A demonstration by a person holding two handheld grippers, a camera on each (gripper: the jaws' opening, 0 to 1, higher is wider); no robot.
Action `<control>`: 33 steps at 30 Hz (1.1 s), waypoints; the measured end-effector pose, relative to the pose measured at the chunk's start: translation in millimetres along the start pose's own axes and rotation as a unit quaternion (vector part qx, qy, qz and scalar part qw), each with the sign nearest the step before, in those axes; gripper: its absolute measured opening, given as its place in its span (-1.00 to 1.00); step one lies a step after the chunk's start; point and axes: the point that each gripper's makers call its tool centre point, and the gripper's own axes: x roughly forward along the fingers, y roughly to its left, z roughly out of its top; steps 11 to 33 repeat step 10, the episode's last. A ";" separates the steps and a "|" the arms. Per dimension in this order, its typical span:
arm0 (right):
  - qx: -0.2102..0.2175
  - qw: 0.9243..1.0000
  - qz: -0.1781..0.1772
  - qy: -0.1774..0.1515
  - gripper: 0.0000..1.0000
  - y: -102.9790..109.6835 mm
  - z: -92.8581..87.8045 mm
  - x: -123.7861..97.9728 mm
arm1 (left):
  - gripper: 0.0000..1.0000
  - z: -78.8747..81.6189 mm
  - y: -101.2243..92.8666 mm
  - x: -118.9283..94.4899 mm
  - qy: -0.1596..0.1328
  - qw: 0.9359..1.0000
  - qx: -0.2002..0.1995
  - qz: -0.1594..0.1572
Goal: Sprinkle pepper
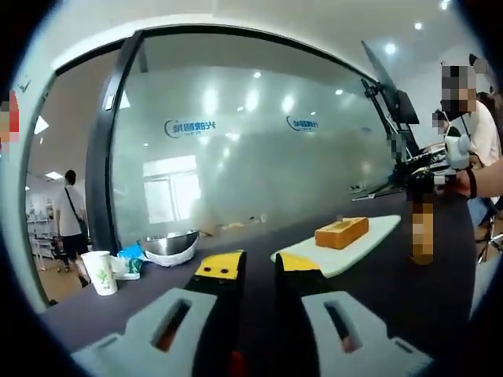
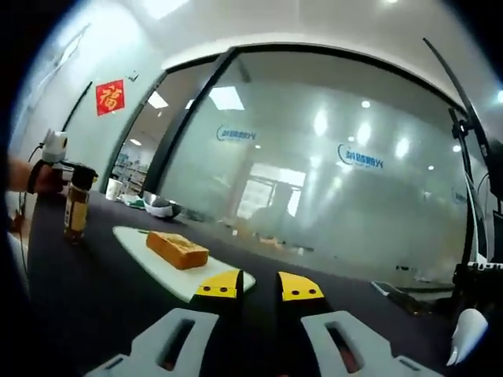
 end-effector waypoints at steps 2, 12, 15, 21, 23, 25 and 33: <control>-0.004 1.000 0.003 -0.001 -0.75 4.2 2.6 -1.6 | -0.82 -1.0 2.6 1.3 0.000 1.000 -0.001 0.000; -0.001 1.000 0.005 0.006 -0.75 2.7 -0.6 -0.6 | -0.79 -0.4 -5.3 -0.4 0.008 1.000 -0.005 -0.002; -0.001 1.000 0.005 0.006 -0.75 2.7 -0.6 -0.6 | -0.79 -0.4 -5.3 -0.4 0.008 1.000 -0.005 -0.002; -0.001 1.000 0.005 0.006 -0.75 2.7 -0.6 -0.6 | -0.79 -0.4 -5.3 -0.4 0.008 1.000 -0.005 -0.002; -0.001 1.000 0.005 0.006 -0.75 2.7 -0.6 -0.6 | -0.79 -0.4 -5.3 -0.4 0.008 1.000 -0.005 -0.002; -0.001 1.000 0.005 0.006 -0.75 2.7 -0.6 -0.6 | -0.79 -0.4 -5.3 -0.4 0.008 1.000 -0.005 -0.002; -0.001 1.000 0.005 0.006 -0.75 2.7 -0.6 -0.6 | -0.79 -0.4 -5.3 -0.4 0.008 1.000 -0.005 -0.002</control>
